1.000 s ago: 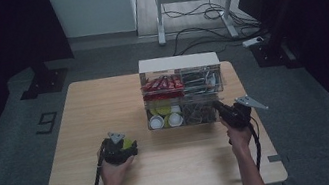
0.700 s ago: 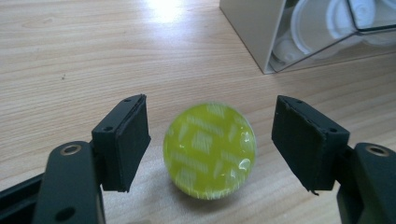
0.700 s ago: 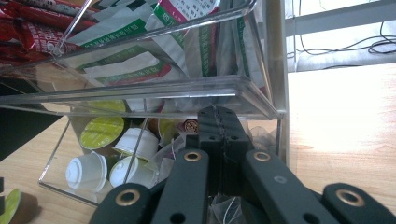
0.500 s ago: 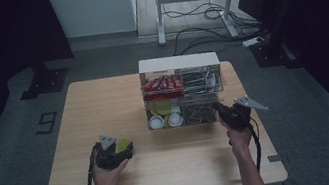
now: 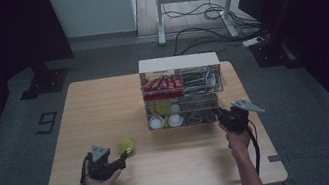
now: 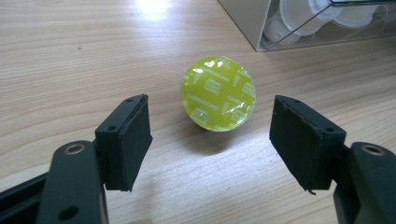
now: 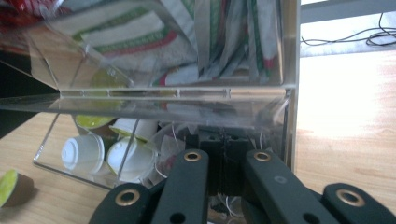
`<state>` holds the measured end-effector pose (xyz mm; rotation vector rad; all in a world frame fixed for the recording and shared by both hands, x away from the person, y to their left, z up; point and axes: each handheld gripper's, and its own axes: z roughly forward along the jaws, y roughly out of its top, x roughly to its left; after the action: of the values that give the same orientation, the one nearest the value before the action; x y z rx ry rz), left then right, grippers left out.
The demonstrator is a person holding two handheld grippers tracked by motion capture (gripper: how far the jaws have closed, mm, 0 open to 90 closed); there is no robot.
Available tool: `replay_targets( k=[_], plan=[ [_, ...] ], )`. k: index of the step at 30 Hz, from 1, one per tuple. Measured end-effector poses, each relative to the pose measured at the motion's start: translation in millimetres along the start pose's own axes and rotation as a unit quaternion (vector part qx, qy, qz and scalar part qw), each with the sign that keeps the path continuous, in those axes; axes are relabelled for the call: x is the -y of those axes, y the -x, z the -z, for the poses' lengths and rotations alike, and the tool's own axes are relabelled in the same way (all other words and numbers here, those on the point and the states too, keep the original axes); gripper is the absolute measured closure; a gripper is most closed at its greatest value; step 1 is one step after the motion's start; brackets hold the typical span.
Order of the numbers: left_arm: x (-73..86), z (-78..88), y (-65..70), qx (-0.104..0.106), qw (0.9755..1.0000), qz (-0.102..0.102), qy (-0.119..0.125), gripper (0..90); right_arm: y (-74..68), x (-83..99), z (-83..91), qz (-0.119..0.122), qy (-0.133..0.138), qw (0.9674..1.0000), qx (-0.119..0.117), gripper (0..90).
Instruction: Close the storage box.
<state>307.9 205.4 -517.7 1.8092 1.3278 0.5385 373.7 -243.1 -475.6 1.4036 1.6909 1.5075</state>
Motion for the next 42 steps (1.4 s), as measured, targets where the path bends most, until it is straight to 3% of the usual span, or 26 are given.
replay_targets(
  k=[8, 17, 42],
  plan=[
    [6.9, 5.2, -5.9, 0.001, 1.0000, 0.009, 0.001, 30.5, -4.6, 7.4, -1.6, 0.003, -0.012, 0.9999, -0.002, 89.1],
    [8.1, 4.7, -0.7, 0.008, 1.0000, 0.002, -0.002, 30.9, -10.3, 7.8, 3.6, 0.007, -0.012, 0.9999, -0.006, 89.1],
    [11.9, 4.6, -2.0, 0.013, 0.9998, 0.009, -0.011, 31.3, -14.8, 23.1, 9.8, 0.017, -0.038, 0.9991, -0.006, 89.1]
  ],
)
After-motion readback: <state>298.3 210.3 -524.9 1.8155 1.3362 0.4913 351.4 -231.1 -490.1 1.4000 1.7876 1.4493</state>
